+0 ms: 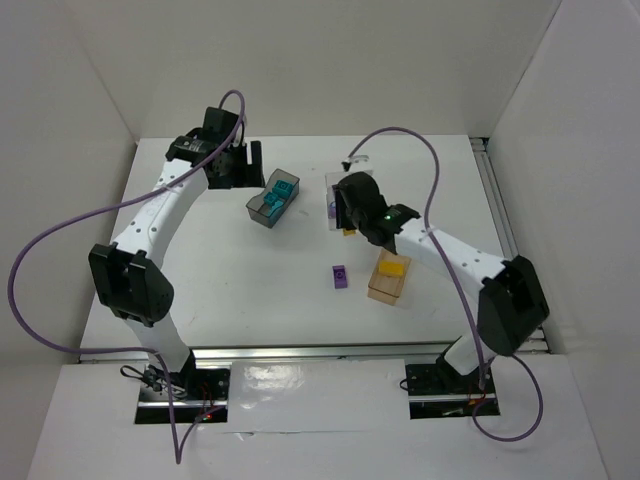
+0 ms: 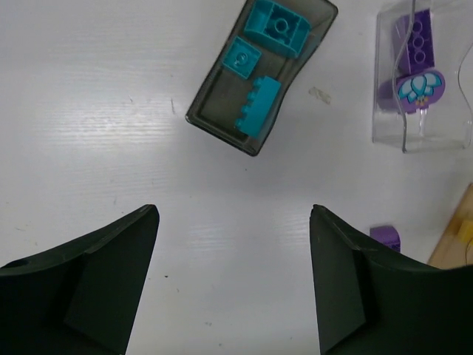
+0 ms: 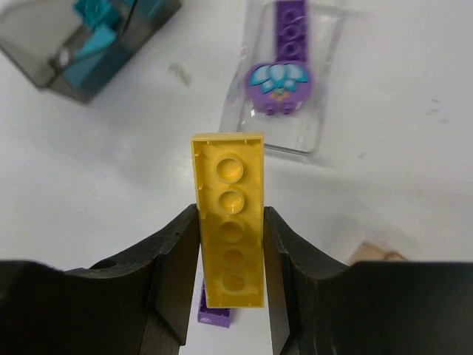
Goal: Sort the legos into containers by color
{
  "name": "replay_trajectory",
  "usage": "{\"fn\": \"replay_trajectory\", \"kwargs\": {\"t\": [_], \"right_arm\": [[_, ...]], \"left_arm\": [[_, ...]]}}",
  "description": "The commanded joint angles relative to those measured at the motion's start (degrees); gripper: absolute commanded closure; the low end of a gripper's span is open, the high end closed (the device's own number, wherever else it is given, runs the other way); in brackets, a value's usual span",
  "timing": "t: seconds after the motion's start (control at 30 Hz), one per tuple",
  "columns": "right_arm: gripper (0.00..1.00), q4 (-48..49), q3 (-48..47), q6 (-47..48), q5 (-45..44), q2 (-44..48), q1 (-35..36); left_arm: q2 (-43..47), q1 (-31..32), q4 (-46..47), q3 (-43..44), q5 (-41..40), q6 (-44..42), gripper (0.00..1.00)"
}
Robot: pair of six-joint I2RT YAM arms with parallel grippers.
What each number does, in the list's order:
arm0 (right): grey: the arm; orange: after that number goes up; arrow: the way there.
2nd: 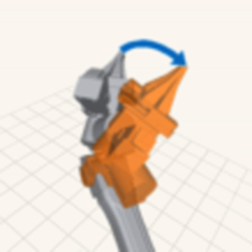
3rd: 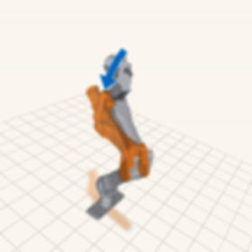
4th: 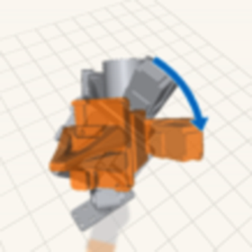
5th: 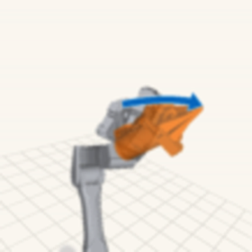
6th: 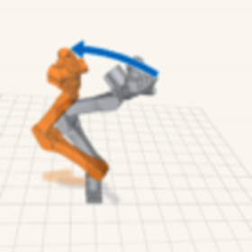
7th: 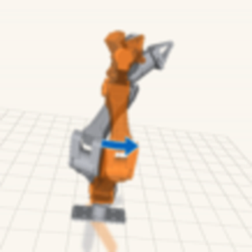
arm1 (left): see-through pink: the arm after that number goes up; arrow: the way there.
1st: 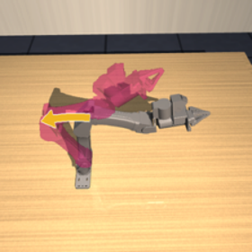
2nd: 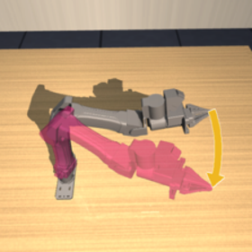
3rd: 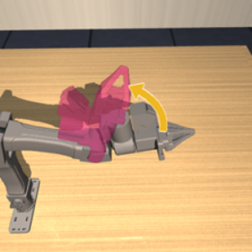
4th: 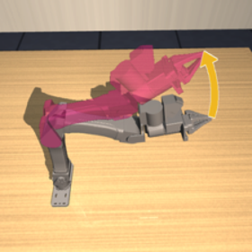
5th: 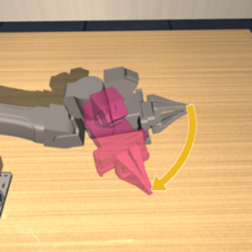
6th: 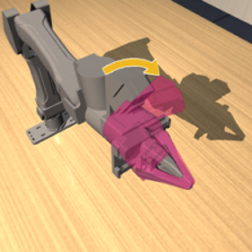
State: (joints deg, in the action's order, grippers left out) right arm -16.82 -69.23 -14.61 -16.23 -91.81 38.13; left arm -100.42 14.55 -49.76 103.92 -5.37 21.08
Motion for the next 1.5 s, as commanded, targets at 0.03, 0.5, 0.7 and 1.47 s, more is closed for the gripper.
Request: {"fn": "replay_trajectory", "kwargs": {"t": [0.03,0.5,0.7,1.47], "right_arm": [[0.78,-3.30,6.98,-15.25,-14.08,8.81,-0.42],[0.77,-8.14,24.50,-27.49,-12.51,21.42,-5.61],[0.74,-7.09,25.02,-28.80,-13.04,18.69,-6.14],[0.19,-9.64,26.78,-27.75,-15.84,27.81,-6.14]], "left_arm": [[2.34,3.73,1.41,-4.23,2.38,0.45,0.14],[-4.86,22.89,4.49,-7.15,4.39,8.35,0.15],[-6.01,27.20,9.50,-11.28,7.38,13.02,0.13],[-17.44,31.68,11.70,-10.14,3.70,19.96,0.27]]}}
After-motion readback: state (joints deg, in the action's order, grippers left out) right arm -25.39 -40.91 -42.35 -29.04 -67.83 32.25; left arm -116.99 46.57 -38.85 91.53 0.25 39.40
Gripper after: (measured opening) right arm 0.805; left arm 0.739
